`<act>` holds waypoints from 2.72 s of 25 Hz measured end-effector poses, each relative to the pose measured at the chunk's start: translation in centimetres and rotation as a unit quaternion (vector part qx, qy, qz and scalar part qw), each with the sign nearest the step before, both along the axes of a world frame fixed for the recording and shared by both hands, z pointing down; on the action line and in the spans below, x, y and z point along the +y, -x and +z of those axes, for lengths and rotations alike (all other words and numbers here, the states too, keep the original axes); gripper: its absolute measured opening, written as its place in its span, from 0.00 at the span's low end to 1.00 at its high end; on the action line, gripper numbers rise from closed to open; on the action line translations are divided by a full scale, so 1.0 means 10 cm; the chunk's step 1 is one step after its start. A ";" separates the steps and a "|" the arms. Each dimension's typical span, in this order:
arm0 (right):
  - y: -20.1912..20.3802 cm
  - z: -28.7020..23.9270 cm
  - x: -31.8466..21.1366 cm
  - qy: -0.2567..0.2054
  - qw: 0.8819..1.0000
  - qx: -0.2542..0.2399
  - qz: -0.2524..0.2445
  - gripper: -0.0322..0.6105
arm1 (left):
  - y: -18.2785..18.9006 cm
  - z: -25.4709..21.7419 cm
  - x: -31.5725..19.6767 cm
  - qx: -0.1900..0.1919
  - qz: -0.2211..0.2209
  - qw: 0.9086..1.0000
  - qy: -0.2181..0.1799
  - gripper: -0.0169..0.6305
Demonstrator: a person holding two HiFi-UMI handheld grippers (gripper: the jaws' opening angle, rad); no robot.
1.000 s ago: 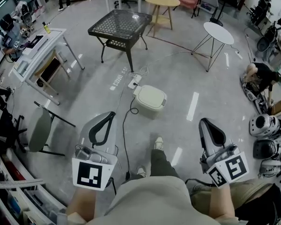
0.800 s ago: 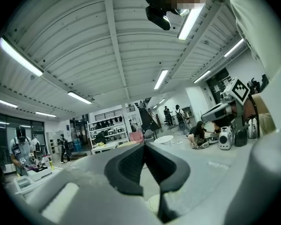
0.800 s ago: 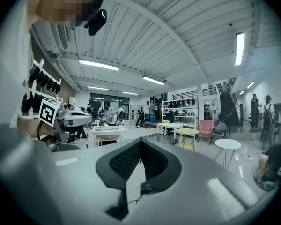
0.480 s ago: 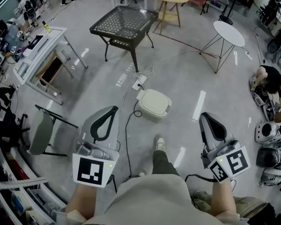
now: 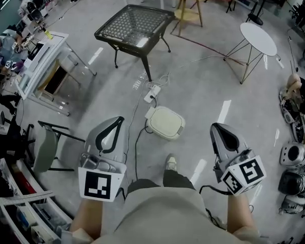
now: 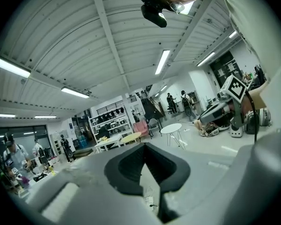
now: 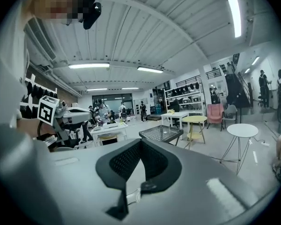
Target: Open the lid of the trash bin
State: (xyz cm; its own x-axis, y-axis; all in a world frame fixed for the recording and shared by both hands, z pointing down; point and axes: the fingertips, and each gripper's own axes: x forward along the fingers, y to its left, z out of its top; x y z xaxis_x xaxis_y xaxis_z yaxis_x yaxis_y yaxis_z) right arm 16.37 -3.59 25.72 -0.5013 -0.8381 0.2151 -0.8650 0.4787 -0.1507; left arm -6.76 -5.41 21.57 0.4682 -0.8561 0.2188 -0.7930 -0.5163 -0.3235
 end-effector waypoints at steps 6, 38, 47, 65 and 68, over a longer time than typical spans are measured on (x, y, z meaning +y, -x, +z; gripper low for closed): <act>-0.11 0.19 -0.42 0.015 1.000 0.002 -0.021 0.05 | -0.22 0.20 -0.34 -0.006 -0.005 1.000 0.020 0.03; 0.10 4.01 -1.19 0.336 0.940 0.043 0.032 0.05 | 0.31 3.43 -1.54 -0.018 0.009 0.970 0.244 0.03; 0.16 5.46 -1.16 0.425 0.903 0.031 0.050 0.05 | 0.57 4.83 -1.52 -0.021 -0.020 0.938 0.344 0.03; 0.09 7.24 -0.95 0.504 0.857 0.045 0.100 0.06 | 1.07 6.20 -1.12 -0.001 -0.077 0.903 0.424 0.03; 0.08 7.25 -0.95 0.511 0.850 0.006 0.126 0.06 | 1.19 6.22 -1.03 0.010 -0.099 0.894 0.437 0.03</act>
